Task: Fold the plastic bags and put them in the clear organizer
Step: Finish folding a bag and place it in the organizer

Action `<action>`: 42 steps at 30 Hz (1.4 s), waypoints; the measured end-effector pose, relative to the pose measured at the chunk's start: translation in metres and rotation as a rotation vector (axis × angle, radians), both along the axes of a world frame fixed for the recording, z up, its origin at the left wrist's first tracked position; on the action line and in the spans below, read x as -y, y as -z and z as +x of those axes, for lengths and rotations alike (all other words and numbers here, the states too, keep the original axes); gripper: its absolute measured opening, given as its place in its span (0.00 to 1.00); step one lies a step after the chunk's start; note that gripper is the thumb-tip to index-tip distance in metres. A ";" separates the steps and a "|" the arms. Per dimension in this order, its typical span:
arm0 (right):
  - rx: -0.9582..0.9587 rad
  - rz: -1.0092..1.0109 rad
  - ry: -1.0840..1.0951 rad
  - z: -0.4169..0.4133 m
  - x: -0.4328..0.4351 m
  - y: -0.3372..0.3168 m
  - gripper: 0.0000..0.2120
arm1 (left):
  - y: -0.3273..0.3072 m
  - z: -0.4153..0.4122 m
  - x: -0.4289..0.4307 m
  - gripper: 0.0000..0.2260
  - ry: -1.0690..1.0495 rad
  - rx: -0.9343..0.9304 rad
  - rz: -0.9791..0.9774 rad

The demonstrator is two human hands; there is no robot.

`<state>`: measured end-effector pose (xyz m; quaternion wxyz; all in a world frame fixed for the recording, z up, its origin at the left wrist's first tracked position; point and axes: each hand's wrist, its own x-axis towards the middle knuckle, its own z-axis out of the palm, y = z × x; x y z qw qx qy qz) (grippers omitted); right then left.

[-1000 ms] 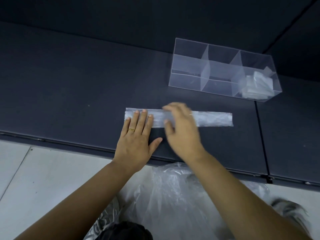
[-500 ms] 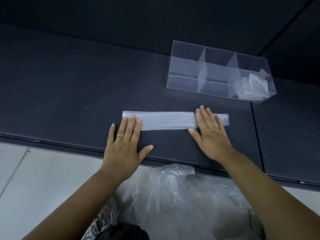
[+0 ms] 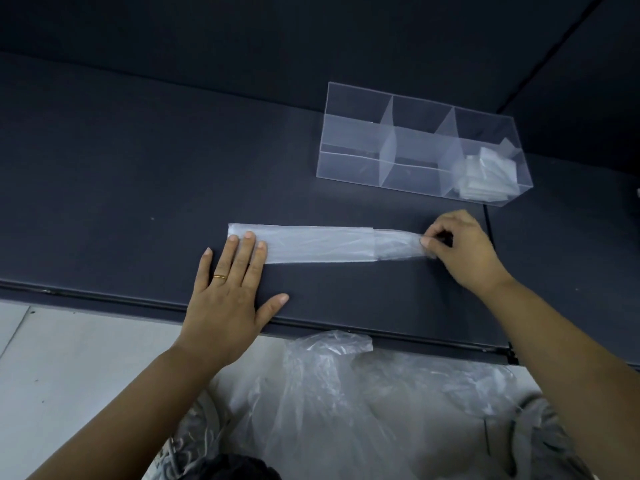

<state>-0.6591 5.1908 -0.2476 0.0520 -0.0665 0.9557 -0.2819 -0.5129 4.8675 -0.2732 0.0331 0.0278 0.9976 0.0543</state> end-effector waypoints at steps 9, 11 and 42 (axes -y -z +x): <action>0.605 -0.569 0.314 0.076 -0.030 -0.031 0.05 | -0.013 -0.045 0.025 0.34 0.270 0.009 0.078; 0.680 -0.616 0.366 0.089 -0.030 -0.043 0.06 | -0.026 -0.048 0.002 0.33 0.329 -0.030 0.162; 0.673 -0.355 -0.017 0.093 0.069 -0.023 0.07 | -0.027 -0.055 -0.064 0.12 -0.572 0.474 1.810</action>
